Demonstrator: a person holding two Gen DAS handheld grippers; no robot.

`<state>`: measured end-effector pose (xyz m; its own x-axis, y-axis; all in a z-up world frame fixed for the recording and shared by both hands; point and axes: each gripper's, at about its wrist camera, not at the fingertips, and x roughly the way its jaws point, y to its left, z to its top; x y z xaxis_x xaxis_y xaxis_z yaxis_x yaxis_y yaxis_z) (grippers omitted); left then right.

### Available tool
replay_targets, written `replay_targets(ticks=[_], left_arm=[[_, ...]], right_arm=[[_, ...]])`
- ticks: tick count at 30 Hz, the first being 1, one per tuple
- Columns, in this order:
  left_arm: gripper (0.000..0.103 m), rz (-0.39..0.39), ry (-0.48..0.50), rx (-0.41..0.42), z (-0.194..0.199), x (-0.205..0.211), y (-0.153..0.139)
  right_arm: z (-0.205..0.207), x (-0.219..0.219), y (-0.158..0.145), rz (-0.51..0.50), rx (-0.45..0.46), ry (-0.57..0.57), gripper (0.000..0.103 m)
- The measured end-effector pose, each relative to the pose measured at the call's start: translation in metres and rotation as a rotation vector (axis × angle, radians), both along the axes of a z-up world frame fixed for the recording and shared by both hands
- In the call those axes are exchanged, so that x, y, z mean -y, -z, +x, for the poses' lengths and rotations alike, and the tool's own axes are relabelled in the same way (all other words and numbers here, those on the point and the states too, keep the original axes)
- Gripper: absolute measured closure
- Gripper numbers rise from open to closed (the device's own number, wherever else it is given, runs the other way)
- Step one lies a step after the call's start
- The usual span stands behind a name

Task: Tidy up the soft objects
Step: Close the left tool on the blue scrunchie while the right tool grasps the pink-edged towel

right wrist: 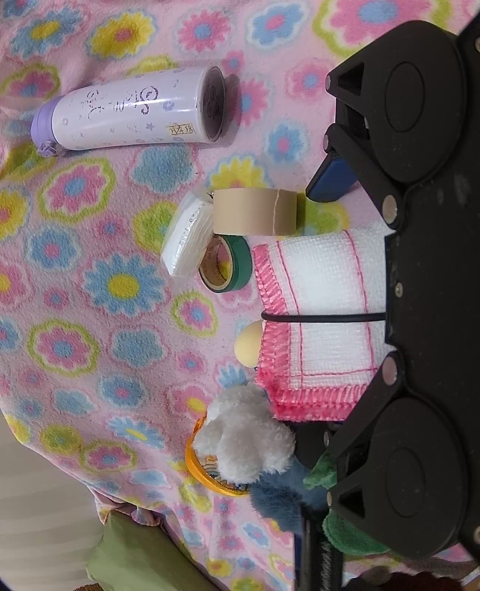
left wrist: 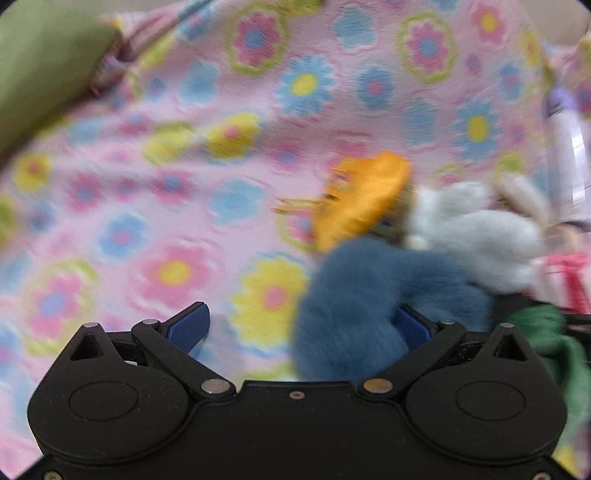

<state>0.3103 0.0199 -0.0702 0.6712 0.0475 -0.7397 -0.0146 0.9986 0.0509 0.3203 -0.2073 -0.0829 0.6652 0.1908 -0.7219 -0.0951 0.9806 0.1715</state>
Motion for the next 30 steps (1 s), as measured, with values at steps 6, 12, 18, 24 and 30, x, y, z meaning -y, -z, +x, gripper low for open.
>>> replay_targets(ticks=[6, 12, 18, 24, 30], left_arm=[[0.003, 0.135, -0.066, 0.025, 0.004, -0.014, -0.001], [0.005, 0.027, -0.068, -0.007, 0.002, -0.038, -0.008], [0.004, -0.113, -0.035, 0.028, -0.019, -0.042, -0.021], [0.004, -0.118, 0.022, 0.041, -0.026, -0.028, -0.020], [0.004, -0.069, 0.051, 0.083, -0.033, -0.012, -0.024]], right_arm=[[0.000, 0.000, 0.000, 0.003, 0.000, 0.002, 0.001], [-0.001, 0.000, 0.000, 0.003, -0.002, 0.002, 0.001], [-0.001, 0.000, 0.000, 0.003, -0.006, 0.002, 0.001], [-0.001, 0.000, 0.000, 0.003, -0.008, 0.002, 0.001], [-0.001, 0.000, 0.000, 0.003, -0.010, 0.001, 0.001]])
